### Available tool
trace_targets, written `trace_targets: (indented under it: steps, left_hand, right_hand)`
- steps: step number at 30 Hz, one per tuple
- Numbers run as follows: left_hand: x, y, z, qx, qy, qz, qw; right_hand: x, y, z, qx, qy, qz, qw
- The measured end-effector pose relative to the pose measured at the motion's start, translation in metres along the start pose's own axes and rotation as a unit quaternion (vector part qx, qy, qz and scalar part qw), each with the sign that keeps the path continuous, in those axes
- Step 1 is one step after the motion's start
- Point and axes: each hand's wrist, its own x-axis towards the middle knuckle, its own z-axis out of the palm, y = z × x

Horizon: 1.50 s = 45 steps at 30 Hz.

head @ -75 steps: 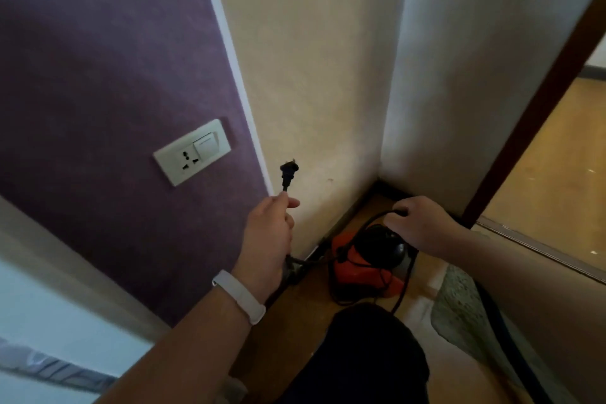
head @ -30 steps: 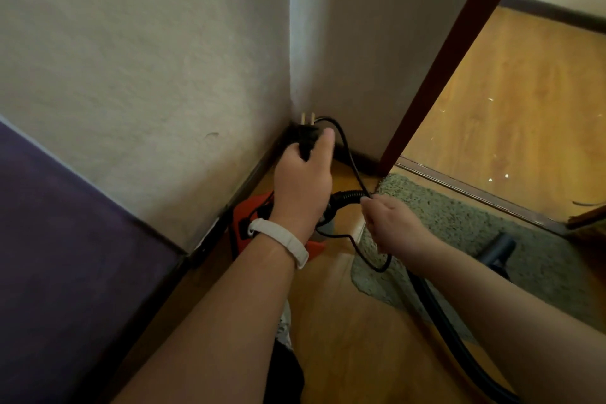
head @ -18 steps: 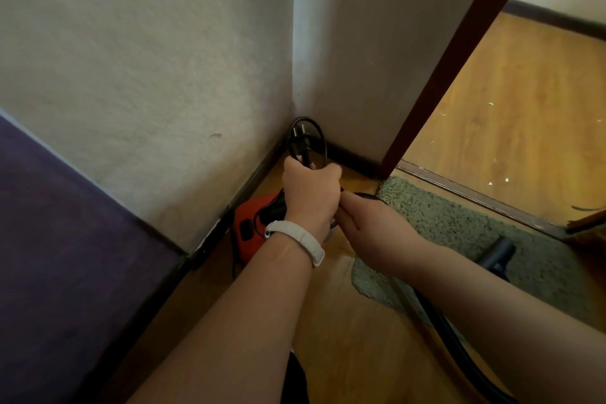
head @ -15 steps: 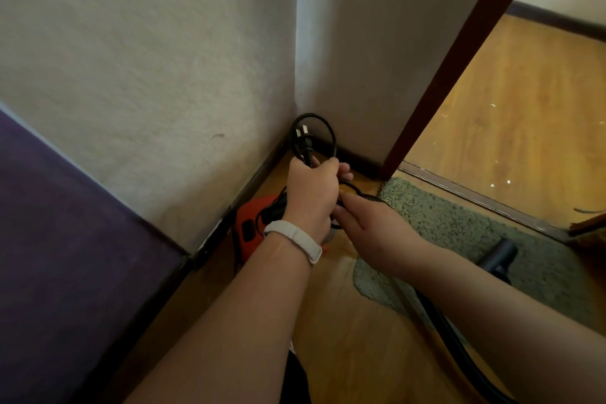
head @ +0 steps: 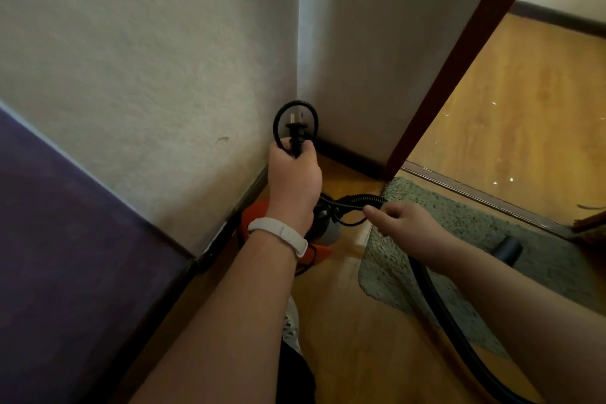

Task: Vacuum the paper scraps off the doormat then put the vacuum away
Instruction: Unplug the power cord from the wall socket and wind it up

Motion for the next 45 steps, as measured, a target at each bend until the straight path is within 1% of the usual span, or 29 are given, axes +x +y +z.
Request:
trace_targets:
  steps: [3, 5, 8, 12, 15, 16, 17, 19, 21, 24, 27, 31, 32, 34, 35, 36, 38, 39, 42, 43, 45]
  left_hand:
    - [0.0, -0.002, -0.005, 0.1, -0.035, 0.036, 0.994]
    - [0.0, -0.004, -0.009, 0.154, -0.086, 0.028, 0.984]
    - [0.0, -0.01, -0.01, 0.224, -0.165, 0.01, 0.96]
    - [0.003, -0.016, -0.003, 0.249, -0.265, 0.007, 0.931]
    - [0.006, -0.024, -0.001, 0.215, -0.331, 0.018, 0.919]
    - [0.006, -0.025, -0.001, 0.222, -0.342, 0.017, 0.913]
    - [0.005, -0.027, -0.001, 0.236, -0.343, 0.023, 0.909]
    - [-0.001, -0.025, 0.0, 0.265, -0.303, 0.053, 0.914]
    - [-0.004, -0.02, -0.001, 0.286, -0.259, 0.078, 0.919]
    - [-0.004, -0.016, -0.002, 0.318, -0.225, 0.106, 0.915]
    - [-0.006, -0.014, -0.003, 0.335, -0.194, 0.149, 0.91]
    - [-0.005, -0.014, -0.004, 0.338, -0.122, 0.216, 0.908]
    - [-0.004, -0.014, -0.004, 0.324, -0.113, 0.218, 0.914]
    - [-0.006, -0.009, -0.005, 0.24, -0.111, 0.153, 0.952]
    - [-0.007, -0.007, -0.007, 0.197, -0.112, 0.111, 0.968]
    - [-0.008, -0.004, -0.009, 0.156, -0.104, 0.083, 0.979]
    - [-0.008, 0.004, -0.012, 0.088, -0.069, 0.067, 0.991]
    - [-0.007, 0.007, -0.014, 0.047, -0.058, 0.062, 0.995]
    - [-0.003, 0.013, -0.018, -0.078, -0.05, 0.023, 0.995]
    - [-0.001, 0.014, -0.02, -0.109, -0.052, 0.014, 0.993]
    - [0.004, 0.016, -0.025, -0.146, -0.05, 0.01, 0.988]
  right_hand:
    - [0.007, -0.009, -0.003, 0.048, 0.028, 0.002, 0.998]
    - [0.011, -0.018, -0.009, 0.11, 0.044, -0.005, 0.993]
    - [0.019, -0.035, -0.021, 0.207, 0.088, -0.027, 0.974]
    - [0.024, -0.068, -0.024, 0.261, 0.108, -0.051, 0.958]
    - [0.022, -0.093, -0.02, 0.324, 0.103, -0.041, 0.94]
    - [0.021, -0.099, -0.018, 0.333, 0.107, -0.036, 0.936]
    - [0.021, -0.104, -0.017, 0.324, 0.114, -0.033, 0.939]
    - [0.021, -0.112, -0.016, 0.31, 0.129, -0.029, 0.941]
    - [0.023, -0.117, -0.017, 0.326, 0.135, -0.026, 0.935]
    - [0.026, -0.12, -0.017, 0.366, 0.13, -0.023, 0.921]
    - [0.029, -0.122, -0.016, 0.438, 0.104, -0.019, 0.893]
    - [0.034, -0.125, -0.012, 0.535, 0.042, -0.014, 0.844]
    - [0.034, -0.125, -0.011, 0.549, 0.032, -0.022, 0.835]
    - [0.036, -0.122, -0.008, 0.557, 0.033, -0.027, 0.829]
    - [0.038, -0.118, -0.005, 0.553, 0.042, -0.021, 0.832]
    - [0.039, -0.111, -0.001, 0.538, 0.053, -0.013, 0.841]
    - [0.043, -0.093, 0.013, 0.508, 0.038, 0.012, 0.86]
    - [0.044, -0.084, 0.022, 0.486, 0.011, 0.021, 0.873]
    - [0.048, -0.055, 0.051, 0.331, -0.066, 0.036, 0.941]
    - [0.047, -0.051, 0.059, 0.298, -0.09, 0.032, 0.95]
    - [0.049, -0.047, 0.073, 0.269, -0.146, 0.007, 0.952]
